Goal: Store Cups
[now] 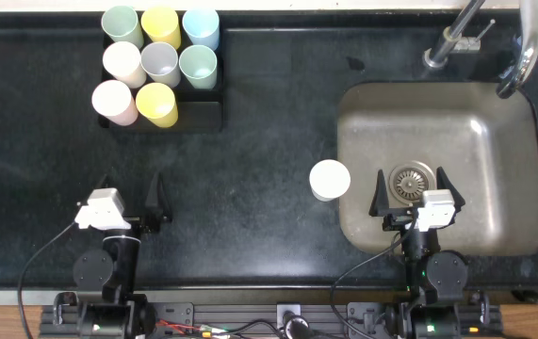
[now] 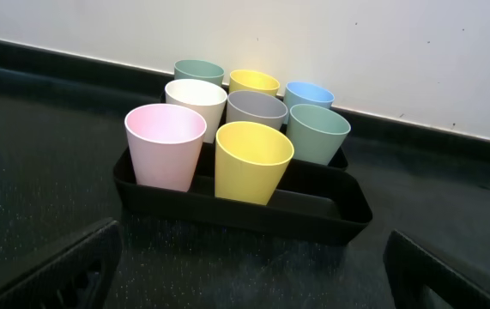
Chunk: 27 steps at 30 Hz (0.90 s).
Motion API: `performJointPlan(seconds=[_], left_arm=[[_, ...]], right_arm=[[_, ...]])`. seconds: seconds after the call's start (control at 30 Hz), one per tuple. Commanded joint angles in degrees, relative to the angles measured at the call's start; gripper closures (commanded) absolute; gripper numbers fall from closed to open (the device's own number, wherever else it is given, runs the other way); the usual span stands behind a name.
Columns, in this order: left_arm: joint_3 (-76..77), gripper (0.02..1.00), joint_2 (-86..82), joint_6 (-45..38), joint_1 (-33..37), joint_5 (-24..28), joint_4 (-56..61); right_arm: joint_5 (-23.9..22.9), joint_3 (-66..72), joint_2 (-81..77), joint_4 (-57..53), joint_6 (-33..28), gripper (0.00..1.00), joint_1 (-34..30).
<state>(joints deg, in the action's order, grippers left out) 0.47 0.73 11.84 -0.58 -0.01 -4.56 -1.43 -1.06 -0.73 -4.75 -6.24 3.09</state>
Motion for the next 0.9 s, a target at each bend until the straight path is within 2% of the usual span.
performJointPlan(seconds=[0.03,0.47,0.63,0.8,0.9], left_arm=[[0.0,0.018,-0.6,0.0,0.6,-0.1,-0.3],[0.0,0.018,-0.6,0.0,0.6,-0.1,-0.3],[0.0,0.018,-0.6,0.0,0.6,-0.1,-0.3],[0.0,0.018,-0.6,0.0,0.6,-0.1,-0.3],[0.0,0.018,-0.6,0.0,0.6,-0.1,-0.3]], right_arm=[[0.3,0.8,0.5,0.3,-0.2,0.003,0.2],[0.0,0.8,0.5,0.3,-0.2,0.003,0.2],[1.7,0.8,0.5,0.5,0.8,0.003,0.3],[2.1,-2.6,0.5,1.4,14.3,0.003,0.3],[2.1,-9.9,0.3,-6.4,20.5,0.003,0.3]])
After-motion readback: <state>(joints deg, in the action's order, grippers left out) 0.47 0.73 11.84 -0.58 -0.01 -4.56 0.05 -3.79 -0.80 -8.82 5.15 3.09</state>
